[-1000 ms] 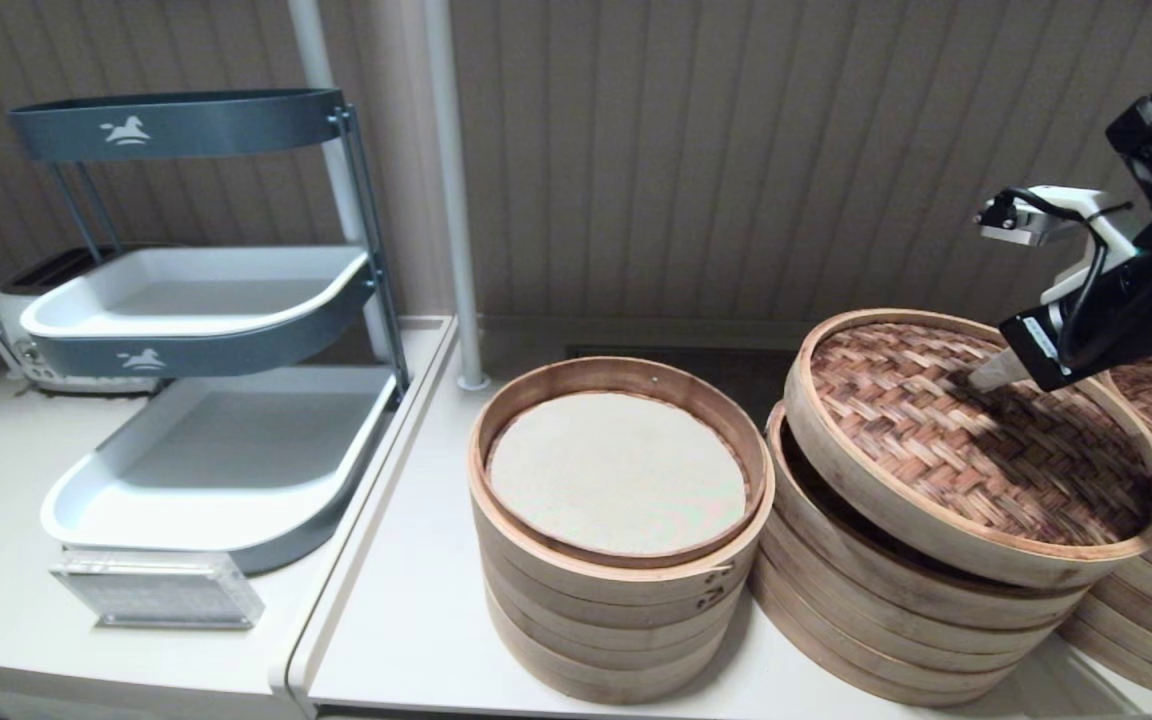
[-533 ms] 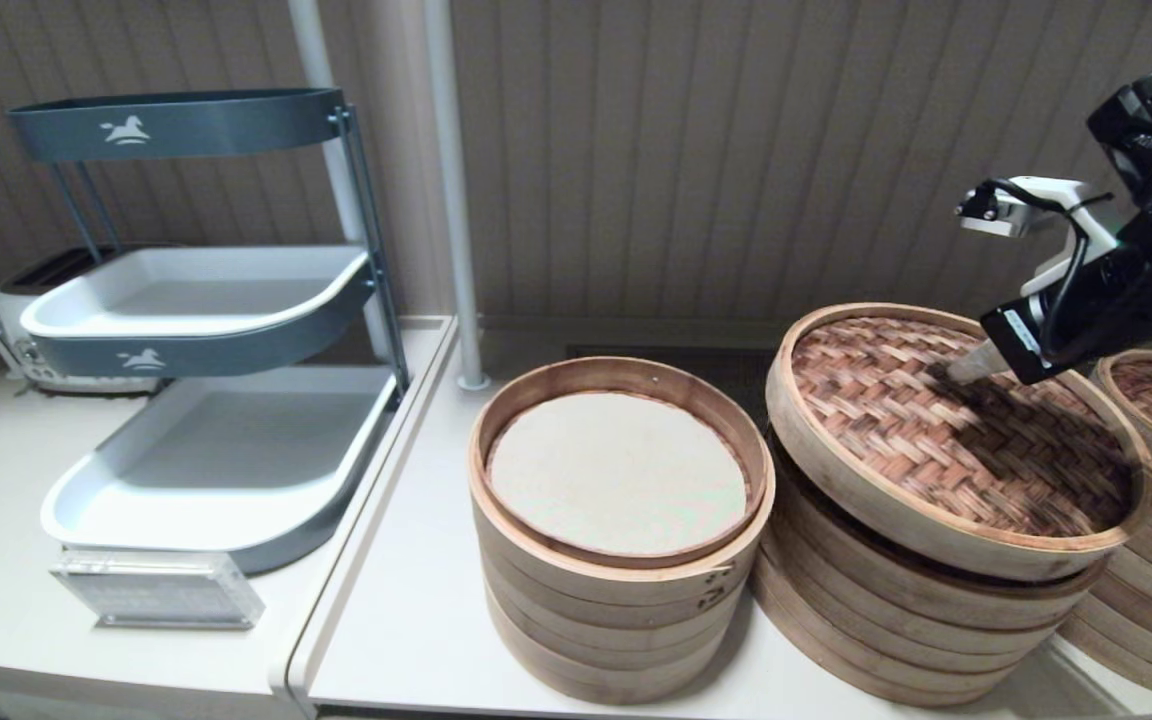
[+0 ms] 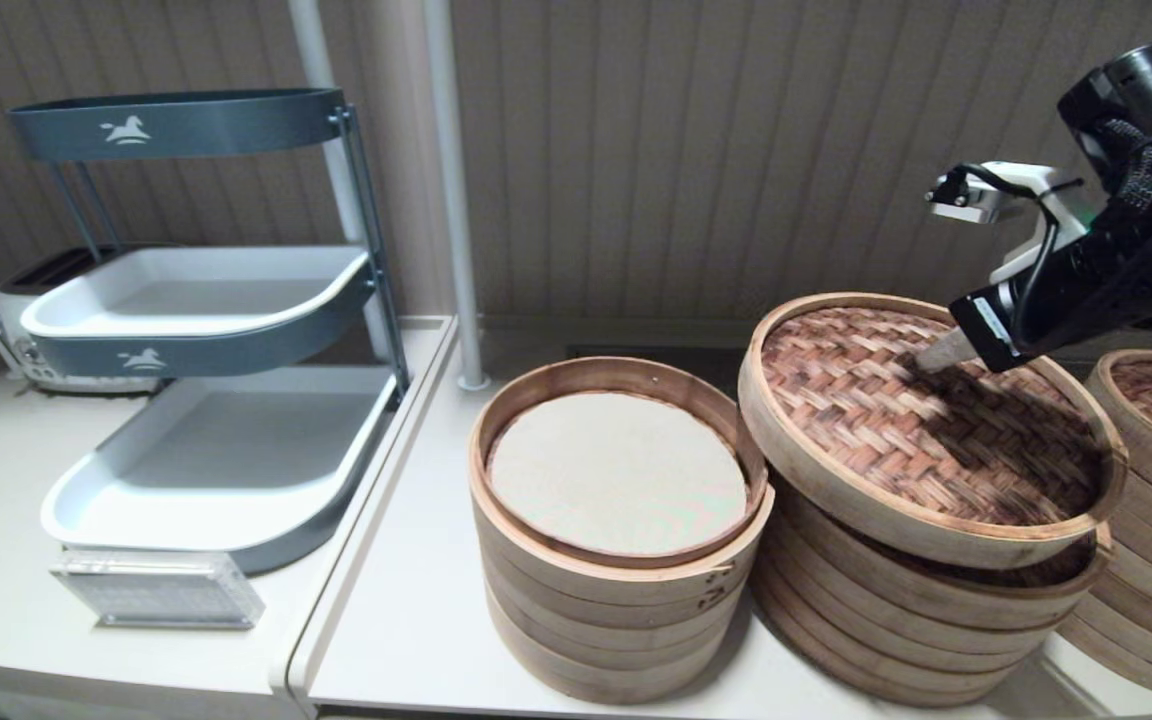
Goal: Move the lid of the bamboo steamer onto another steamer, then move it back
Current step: Put the steamer
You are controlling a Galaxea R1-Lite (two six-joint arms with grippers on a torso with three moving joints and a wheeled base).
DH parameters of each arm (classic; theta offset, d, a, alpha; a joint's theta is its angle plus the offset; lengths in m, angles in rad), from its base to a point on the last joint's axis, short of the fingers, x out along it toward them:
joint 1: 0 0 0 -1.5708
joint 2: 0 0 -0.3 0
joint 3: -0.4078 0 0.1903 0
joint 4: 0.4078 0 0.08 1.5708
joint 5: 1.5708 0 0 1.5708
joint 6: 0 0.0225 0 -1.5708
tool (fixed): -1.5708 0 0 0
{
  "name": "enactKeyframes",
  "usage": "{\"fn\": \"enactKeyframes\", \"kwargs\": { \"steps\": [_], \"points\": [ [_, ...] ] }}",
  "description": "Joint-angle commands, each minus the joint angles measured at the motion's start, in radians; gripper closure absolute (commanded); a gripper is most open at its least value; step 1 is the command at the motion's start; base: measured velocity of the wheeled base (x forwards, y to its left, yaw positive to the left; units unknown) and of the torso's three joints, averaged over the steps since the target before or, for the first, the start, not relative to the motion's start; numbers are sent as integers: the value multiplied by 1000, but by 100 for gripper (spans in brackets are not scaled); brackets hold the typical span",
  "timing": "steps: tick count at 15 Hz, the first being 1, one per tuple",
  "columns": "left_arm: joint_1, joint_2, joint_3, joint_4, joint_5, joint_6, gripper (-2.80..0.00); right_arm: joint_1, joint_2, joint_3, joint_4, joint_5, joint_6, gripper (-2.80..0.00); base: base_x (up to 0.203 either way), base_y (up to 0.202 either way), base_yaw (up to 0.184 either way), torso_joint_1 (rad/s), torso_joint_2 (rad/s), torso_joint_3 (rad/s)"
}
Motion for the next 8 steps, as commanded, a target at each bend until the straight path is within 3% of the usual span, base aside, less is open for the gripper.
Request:
{"fn": "enactKeyframes", "kwargs": {
  "steps": [1, 8],
  "points": [
    [0, 0, 28, -1, 0, 0, 0, 26, 20, -21, 4, 0, 3, 0, 0, 0, 0, 0, 0, 0],
    [0, 0, 28, -1, 0, 0, 0, 74, 32, -55, 4, 0, 5, 0, 0, 0, 0, 0, 0, 0]
  ]
}}
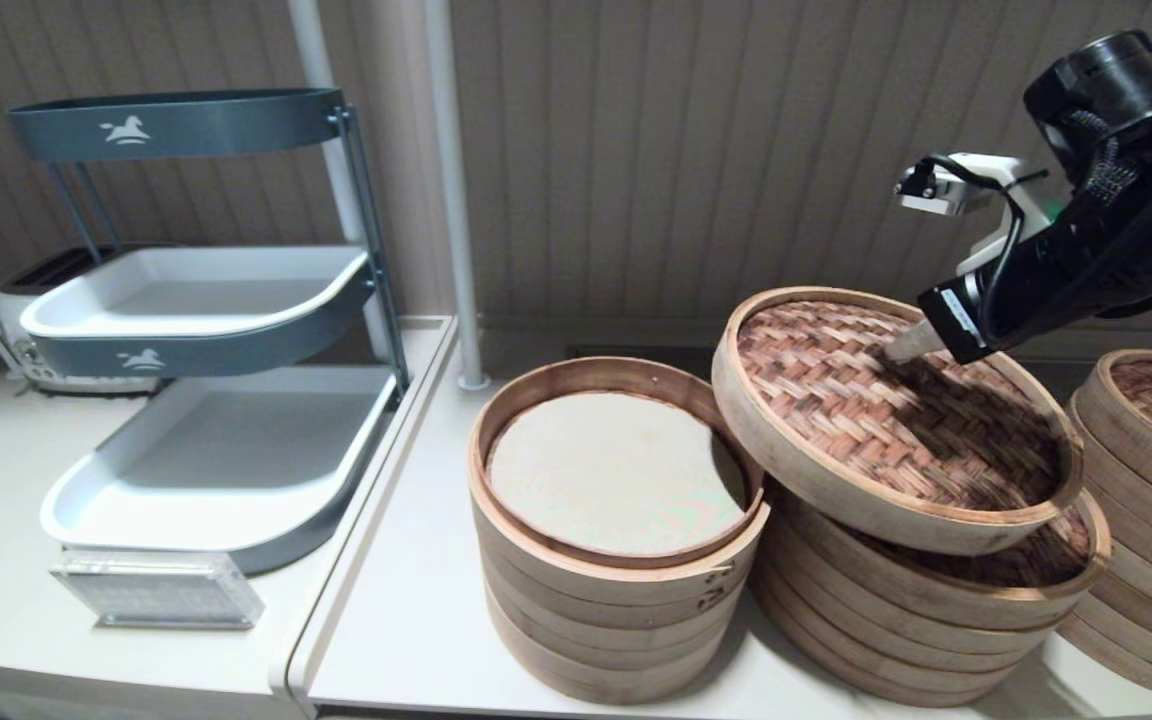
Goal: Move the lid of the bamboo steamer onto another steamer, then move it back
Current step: Put the steamer
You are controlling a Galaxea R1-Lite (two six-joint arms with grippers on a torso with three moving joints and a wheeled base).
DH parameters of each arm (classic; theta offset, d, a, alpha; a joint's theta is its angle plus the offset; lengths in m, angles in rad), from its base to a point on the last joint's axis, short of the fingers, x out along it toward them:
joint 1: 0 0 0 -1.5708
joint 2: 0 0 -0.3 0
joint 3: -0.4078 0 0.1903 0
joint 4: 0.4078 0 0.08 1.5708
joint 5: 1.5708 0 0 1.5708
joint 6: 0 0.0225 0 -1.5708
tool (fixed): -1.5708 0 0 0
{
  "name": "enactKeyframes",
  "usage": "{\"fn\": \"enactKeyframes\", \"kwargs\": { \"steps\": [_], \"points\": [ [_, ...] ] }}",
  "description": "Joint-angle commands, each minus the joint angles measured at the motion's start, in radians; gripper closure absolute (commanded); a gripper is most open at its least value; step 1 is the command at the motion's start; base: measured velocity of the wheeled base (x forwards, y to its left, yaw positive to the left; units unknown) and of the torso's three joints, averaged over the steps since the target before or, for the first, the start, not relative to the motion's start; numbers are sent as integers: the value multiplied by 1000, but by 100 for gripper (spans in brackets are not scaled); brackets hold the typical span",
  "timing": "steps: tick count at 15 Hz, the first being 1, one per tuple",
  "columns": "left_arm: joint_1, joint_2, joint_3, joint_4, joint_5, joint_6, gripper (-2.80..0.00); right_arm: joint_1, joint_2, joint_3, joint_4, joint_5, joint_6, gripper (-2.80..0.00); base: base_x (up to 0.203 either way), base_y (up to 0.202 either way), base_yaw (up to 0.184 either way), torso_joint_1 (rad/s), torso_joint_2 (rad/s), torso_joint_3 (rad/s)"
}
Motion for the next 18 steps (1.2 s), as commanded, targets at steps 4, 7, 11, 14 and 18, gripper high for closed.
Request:
{"fn": "enactKeyframes", "kwargs": {
  "steps": [4, 7, 11, 14, 18],
  "points": [
    [0, 0, 28, -1, 0, 1, 0, 40, 10, -24, 5, 0, 0, 0, 0, 0, 0, 0, 0, 0],
    [0, 0, 28, -1, 0, 1, 0, 67, 13, -38, 4, 0, 0, 0, 0, 0, 0, 0, 0, 0],
    [0, 0, 28, -1, 0, 0, 0, 105, 18, -46, 2, -3, 0, 0, 0, 0, 0, 0, 0, 0],
    [0, 0, 28, -1, 0, 1, 0, 122, 23, -46, -5, -4, 0, 0, 0, 0, 0, 0, 0, 0],
    [0, 0, 28, -1, 0, 1, 0, 152, 33, -51, -9, -8, -2, 0, 0, 0, 0, 0, 0, 0]
  ]
}}
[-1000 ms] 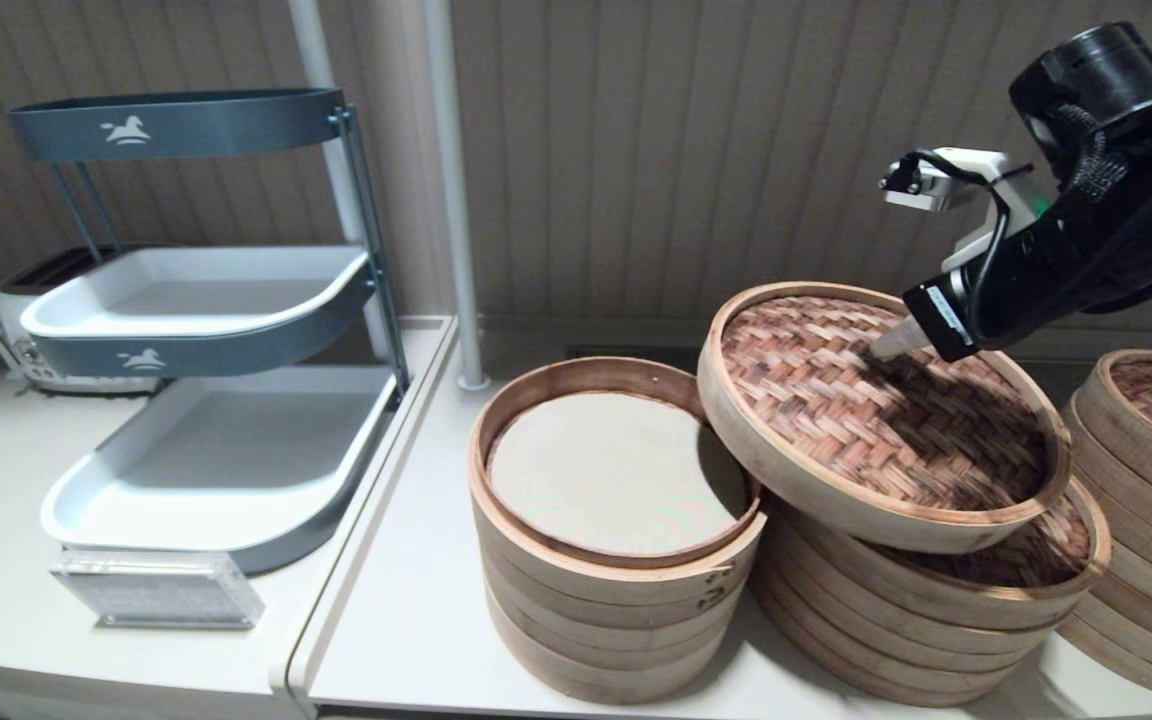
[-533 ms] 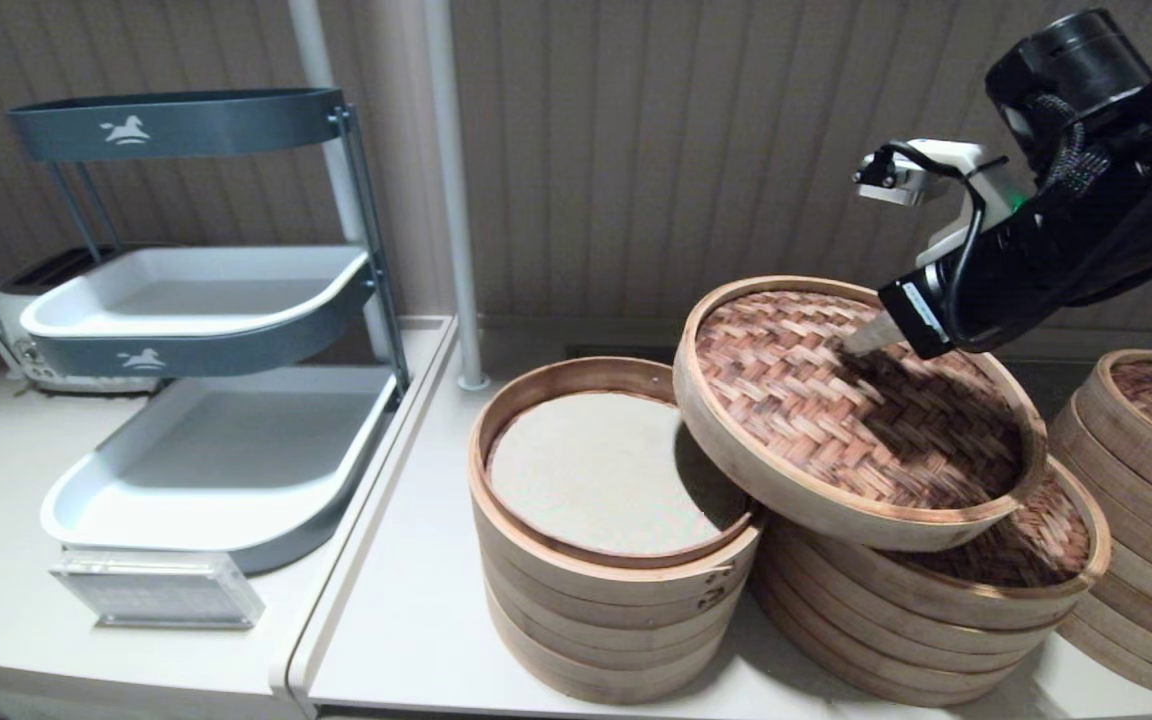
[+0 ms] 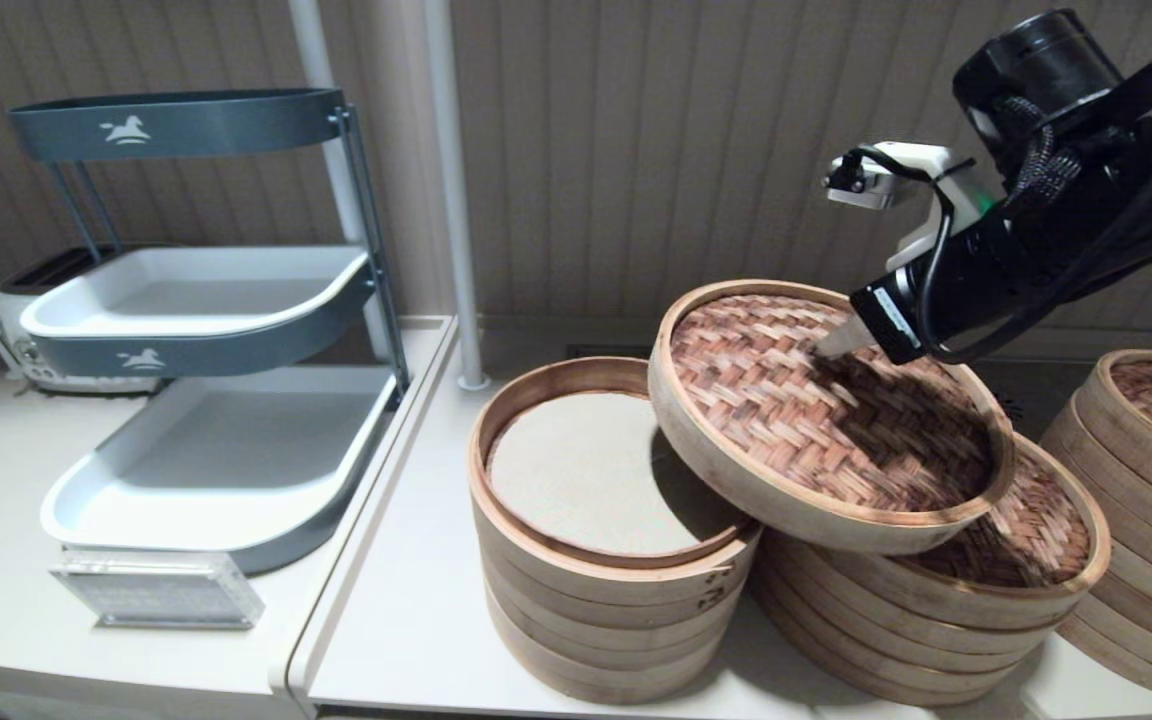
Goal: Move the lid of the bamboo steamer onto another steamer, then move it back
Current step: Put the steamer
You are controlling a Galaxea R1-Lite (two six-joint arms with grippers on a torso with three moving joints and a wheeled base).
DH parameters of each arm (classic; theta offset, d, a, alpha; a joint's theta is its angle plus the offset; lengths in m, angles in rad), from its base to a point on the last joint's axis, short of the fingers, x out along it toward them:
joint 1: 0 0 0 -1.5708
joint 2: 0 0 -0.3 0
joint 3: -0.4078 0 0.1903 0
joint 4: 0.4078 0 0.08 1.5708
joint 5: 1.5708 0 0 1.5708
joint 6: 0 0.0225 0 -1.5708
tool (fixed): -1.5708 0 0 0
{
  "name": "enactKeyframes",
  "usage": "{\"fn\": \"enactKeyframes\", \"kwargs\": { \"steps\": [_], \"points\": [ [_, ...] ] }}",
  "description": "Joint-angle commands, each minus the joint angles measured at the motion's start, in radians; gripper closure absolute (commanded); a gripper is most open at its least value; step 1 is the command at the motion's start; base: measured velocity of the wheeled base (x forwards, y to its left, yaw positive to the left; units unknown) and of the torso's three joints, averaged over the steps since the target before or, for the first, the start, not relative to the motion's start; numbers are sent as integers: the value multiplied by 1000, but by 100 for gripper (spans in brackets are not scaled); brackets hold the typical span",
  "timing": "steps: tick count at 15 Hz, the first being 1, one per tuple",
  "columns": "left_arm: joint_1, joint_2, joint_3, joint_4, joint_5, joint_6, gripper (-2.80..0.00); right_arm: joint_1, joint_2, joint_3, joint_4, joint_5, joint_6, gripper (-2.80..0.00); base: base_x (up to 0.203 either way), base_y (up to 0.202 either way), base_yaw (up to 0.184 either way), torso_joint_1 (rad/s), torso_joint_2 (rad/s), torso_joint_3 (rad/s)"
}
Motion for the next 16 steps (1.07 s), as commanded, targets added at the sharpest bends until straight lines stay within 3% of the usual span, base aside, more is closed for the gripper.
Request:
{"fn": "enactKeyframes", "kwargs": {
  "steps": [1, 16],
  "points": [
    [0, 0, 28, -1, 0, 0, 0, 20, 10, -1, 4, -9, -3, 0, 0, 0, 0, 0, 0, 0],
    [0, 0, 28, -1, 0, 0, 0, 102, 45, -1, -130, -14, -13, 0, 0, 0, 0, 0, 0, 0]
  ]
}}
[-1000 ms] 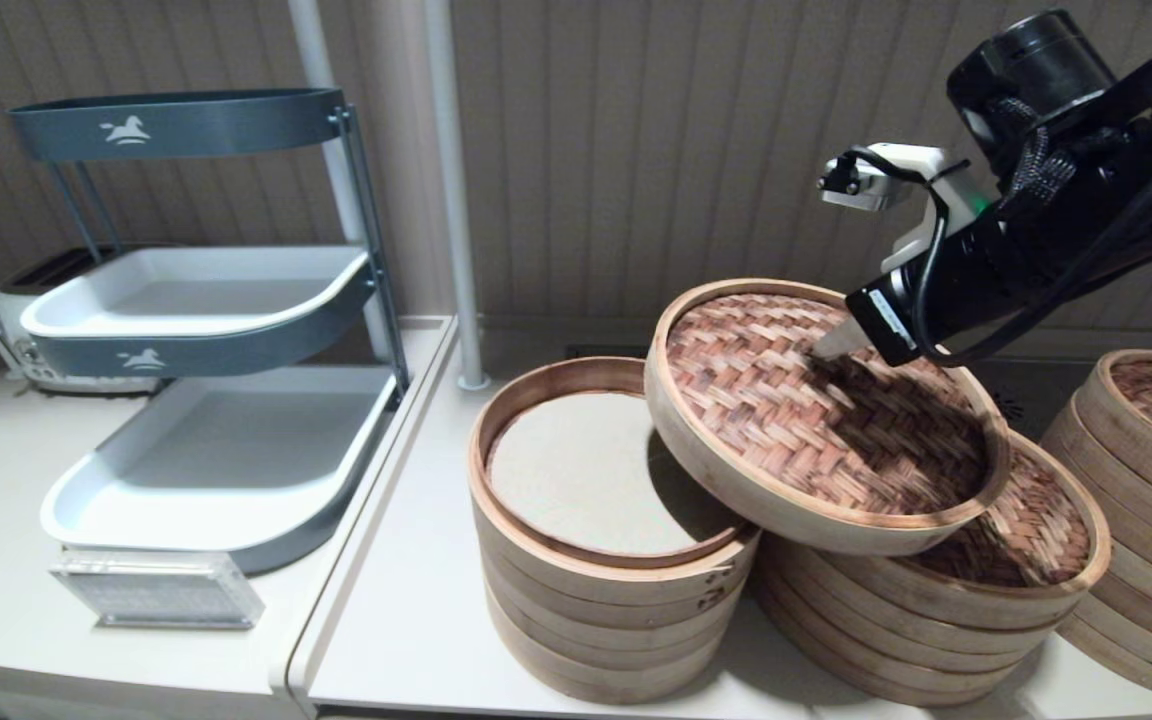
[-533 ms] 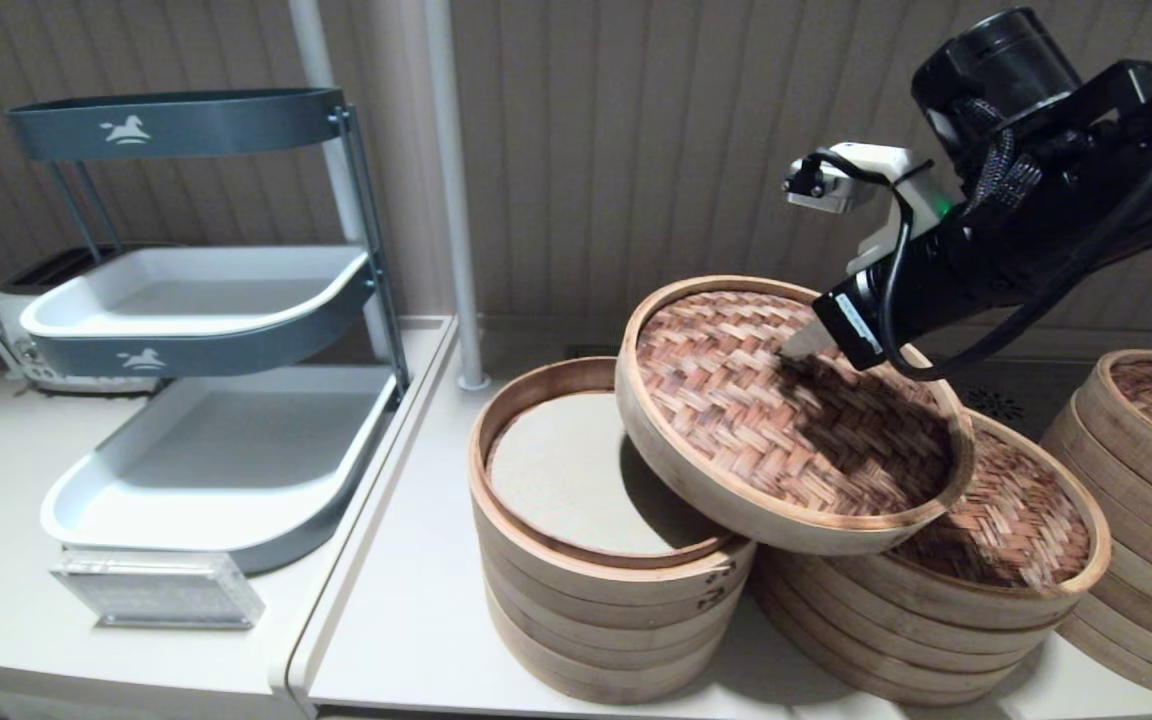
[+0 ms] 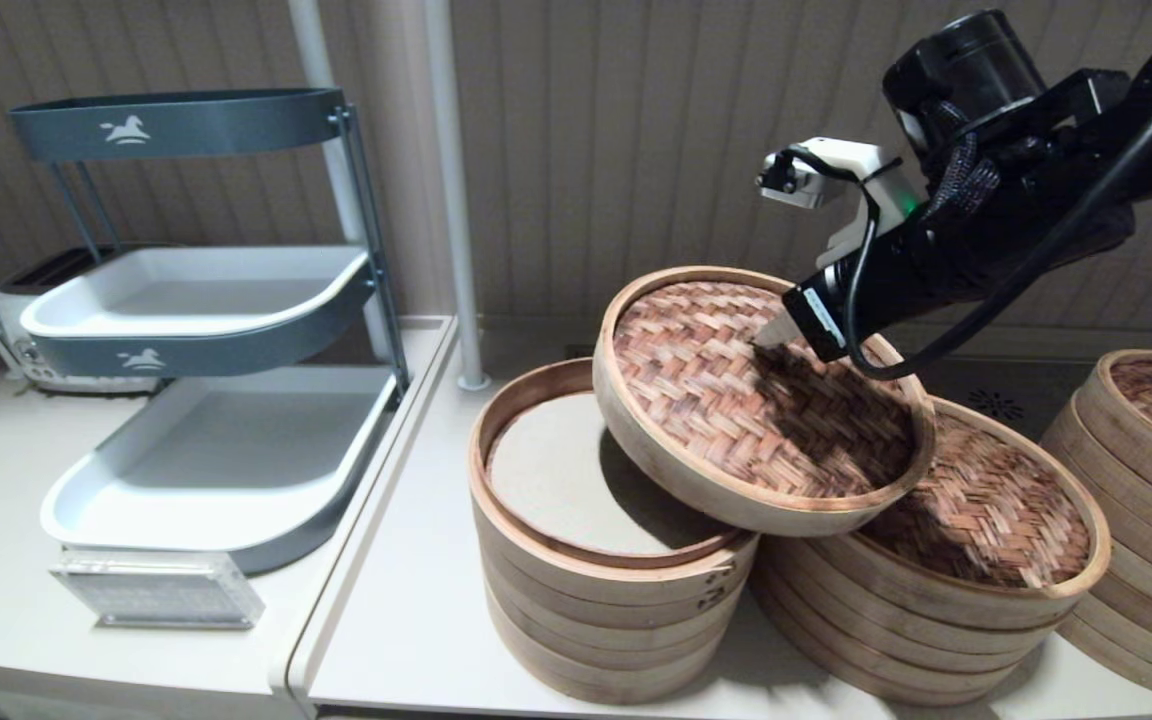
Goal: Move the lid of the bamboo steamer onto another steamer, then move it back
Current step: Put the steamer
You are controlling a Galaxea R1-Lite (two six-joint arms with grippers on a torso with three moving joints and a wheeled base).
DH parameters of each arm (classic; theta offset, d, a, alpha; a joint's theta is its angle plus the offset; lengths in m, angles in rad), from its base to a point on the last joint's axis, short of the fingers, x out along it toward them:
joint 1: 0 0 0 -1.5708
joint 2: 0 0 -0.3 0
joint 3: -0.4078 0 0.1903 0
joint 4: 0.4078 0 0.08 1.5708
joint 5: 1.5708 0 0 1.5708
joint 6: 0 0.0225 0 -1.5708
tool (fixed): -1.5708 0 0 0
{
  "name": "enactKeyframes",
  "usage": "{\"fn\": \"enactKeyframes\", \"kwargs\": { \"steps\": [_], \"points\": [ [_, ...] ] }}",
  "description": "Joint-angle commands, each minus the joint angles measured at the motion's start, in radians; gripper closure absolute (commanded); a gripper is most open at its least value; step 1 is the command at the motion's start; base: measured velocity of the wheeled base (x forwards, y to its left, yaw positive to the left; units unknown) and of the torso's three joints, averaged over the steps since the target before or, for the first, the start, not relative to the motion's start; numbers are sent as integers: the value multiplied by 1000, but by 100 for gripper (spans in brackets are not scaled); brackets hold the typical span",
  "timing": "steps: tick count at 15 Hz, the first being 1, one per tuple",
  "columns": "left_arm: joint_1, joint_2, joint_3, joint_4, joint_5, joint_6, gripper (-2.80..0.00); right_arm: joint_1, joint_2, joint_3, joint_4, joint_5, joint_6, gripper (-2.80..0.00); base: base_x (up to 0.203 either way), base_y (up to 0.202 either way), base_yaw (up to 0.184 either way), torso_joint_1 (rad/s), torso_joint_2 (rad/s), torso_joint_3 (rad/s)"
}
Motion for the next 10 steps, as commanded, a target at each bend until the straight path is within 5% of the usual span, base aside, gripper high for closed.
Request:
{"fn": "enactKeyframes", "kwargs": {
  "steps": [1, 10],
  "points": [
    [0, 0, 28, -1, 0, 1, 0, 17, 8, 0, -3, 1, -2, 0, 0, 0, 0, 0, 0, 0],
    [0, 0, 28, -1, 0, 1, 0, 50, 32, 0, -45, 5, -2, 0, 0, 0, 0, 0, 0, 0]
  ]
}}
